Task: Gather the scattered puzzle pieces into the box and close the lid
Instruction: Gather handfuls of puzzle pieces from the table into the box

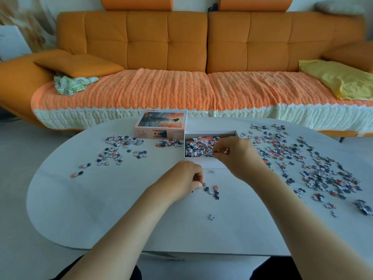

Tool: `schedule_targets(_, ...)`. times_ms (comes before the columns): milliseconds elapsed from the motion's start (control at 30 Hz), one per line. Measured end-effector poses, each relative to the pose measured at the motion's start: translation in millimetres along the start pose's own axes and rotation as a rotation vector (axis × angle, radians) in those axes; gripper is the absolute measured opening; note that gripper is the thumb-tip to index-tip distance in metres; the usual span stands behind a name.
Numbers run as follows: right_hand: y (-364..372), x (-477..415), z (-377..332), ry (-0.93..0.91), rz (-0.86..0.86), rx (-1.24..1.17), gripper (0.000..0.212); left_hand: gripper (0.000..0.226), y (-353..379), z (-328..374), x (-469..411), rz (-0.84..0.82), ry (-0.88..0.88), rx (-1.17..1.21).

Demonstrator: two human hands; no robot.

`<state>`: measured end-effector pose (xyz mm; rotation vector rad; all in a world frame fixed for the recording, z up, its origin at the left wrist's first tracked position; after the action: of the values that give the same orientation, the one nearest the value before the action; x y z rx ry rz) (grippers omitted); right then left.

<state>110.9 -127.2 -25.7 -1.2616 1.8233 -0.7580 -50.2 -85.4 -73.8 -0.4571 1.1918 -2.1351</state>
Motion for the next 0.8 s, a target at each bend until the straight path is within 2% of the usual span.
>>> schedule_targets(133, 7.2, -9.7, 14.5, -0.006, 0.008, 0.204, 0.018, 0.01, -3.4, -0.2, -1.2, 0.023, 0.002, 0.045)
schedule_targets(200, 6.3, -9.7, 12.8, -0.067, 0.03, 0.157, 0.019, 0.01, -12.8, 0.0, -2.9, 0.107, 0.012, 0.106)
schedule_targets(300, -3.1, -4.1, 1.3, -0.182, 0.045, 0.05, 0.013, 0.007, -34.5, 0.2, -8.7, 0.326, 0.062, 0.195)
schedule_targets(367, -3.7, 2.3, -2.7, -0.184, -0.093, 0.048, 0.013, 0.006, -44.5, -1.5, -15.6, 0.451, 0.074, 0.182)
schedule_targets(433, 3.6, 9.6, -0.9, -0.159, -0.234, 0.147, 0.019, 0.007, -46.7, -4.5, -26.2, 0.514, 0.068, 0.137)
schedule_targets(567, 19.7, 17.5, 12.2, -0.06, -0.34, 0.365, 0.031, 0.017, -36.3, -11.4, -44.2, 0.448, 0.042, 0.023)
schedule_targets(667, 26.6, 16.6, 18.9, -0.018, -0.328, 0.37, 0.027, 0.019, -29.8, -10.3, -43.7, 0.38, 0.093, -0.049)
schedule_targets(800, 28.4, 14.4, 19.4, -0.015, -0.287, 0.384, 0.017, 0.015, -33.7, -8.7, -29.4, 0.481, 0.175, -0.099)
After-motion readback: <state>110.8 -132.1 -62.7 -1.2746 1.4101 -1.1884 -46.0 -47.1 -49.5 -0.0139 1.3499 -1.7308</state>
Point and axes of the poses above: each hand's wrist, its own x-axis away from the middle knuckle, its own y-axis out of the palm, z = x × y, the point moved 4 cm from there along -x, towards the middle knuckle
